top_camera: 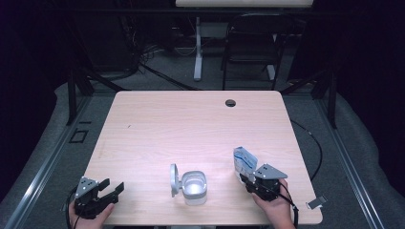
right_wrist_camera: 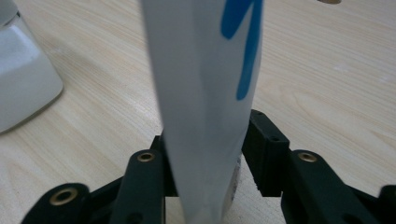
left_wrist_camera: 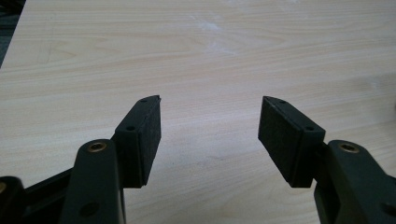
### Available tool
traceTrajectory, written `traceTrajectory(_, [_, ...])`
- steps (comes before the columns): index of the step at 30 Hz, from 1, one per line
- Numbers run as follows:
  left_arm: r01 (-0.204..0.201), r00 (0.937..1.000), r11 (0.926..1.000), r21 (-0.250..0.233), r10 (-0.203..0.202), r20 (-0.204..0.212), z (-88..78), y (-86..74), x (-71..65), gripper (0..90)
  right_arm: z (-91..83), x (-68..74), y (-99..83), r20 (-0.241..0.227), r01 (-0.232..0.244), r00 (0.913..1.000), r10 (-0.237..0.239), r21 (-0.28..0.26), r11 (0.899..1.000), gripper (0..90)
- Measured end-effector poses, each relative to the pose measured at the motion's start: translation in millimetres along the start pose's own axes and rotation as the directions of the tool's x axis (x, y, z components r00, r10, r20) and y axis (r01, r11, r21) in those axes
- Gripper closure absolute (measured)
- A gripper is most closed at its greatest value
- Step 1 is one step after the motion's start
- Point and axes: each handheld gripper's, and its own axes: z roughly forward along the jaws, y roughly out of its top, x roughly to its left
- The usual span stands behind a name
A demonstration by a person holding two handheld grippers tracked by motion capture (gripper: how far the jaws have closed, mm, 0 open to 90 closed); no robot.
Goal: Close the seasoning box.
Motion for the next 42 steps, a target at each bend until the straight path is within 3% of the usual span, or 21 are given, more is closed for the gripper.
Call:
traceTrajectory(9, [-0.003,1.0,1.0,0.001,0.003,0.002,0.0,0.4,-1.1,39.9,-1.9,0.0,-0.6,0.004,-0.017,0.9998,0.017,-0.023,1.0,50.6])
traceTrajectory(42, [-0.039,0.9979,0.9992,-0.009,0.04,0.05,15.2,12.8,-15.8,41.3,-12.5,5.0,-10.4,0.0,-0.001,1.0,0.001,0.006,1.0,47.8])
